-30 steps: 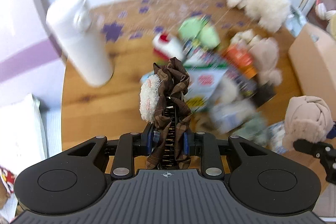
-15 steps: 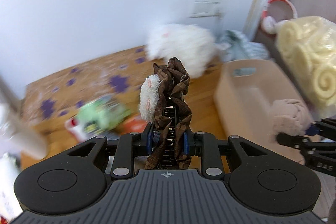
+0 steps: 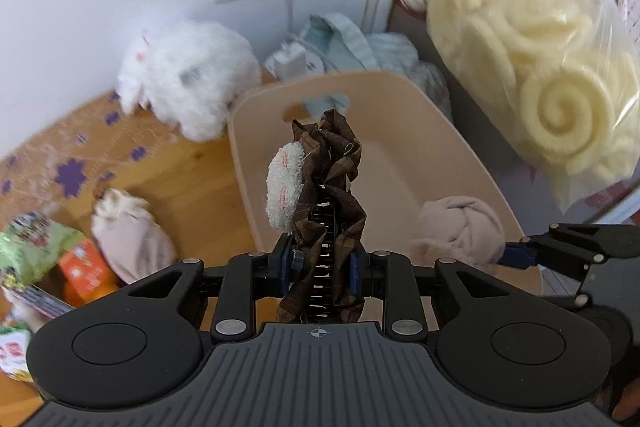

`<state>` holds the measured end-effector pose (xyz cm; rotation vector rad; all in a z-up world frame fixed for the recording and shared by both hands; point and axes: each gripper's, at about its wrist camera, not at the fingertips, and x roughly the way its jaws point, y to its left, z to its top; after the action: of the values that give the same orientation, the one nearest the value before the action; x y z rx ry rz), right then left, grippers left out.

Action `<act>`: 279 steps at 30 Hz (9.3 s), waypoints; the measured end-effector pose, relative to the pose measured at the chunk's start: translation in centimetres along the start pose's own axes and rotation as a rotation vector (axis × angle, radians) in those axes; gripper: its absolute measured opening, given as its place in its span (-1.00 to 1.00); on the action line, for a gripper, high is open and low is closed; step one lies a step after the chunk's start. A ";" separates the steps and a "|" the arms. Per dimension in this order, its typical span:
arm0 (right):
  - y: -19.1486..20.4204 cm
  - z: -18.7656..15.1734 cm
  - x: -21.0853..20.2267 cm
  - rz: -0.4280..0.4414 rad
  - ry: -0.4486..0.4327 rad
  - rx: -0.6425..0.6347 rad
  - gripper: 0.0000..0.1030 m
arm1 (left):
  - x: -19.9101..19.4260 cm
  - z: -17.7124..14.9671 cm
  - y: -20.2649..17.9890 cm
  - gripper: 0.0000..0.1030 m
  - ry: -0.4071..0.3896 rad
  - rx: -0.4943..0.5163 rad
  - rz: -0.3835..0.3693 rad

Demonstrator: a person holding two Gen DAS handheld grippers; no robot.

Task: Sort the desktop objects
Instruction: 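Carry both items to the beige basket and open both tools to drop them, then grasp the white Powels snack bag with the left tool while the right tool grasps the blue tea box, then carry the snack bag and tea box to the basket and release both, then grasp the beige plastic hair clip with the left tool while the right tool grasps the green plaid scrunchie, then carry the hair clip and scrunchie to the basket and release both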

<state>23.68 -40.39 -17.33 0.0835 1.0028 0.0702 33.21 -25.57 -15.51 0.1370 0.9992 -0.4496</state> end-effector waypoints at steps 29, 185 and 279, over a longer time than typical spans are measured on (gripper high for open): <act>9.6 1.4 -3.8 -0.070 -0.109 -0.013 1.00 | -5.2 -4.2 10.2 0.41 -0.055 -0.131 0.076; 18.2 1.9 0.1 0.074 -0.029 -0.163 1.00 | -10.2 -9.8 20.1 0.47 -0.034 -0.297 0.194; 17.8 0.8 -1.6 0.076 -0.087 -0.290 -0.82 | -10.1 -10.5 22.4 -0.06 -0.078 -0.204 0.226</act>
<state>23.18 -22.90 -13.74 -0.1398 0.8940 0.2778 29.97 0.96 -14.82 0.0474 0.9350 -0.1435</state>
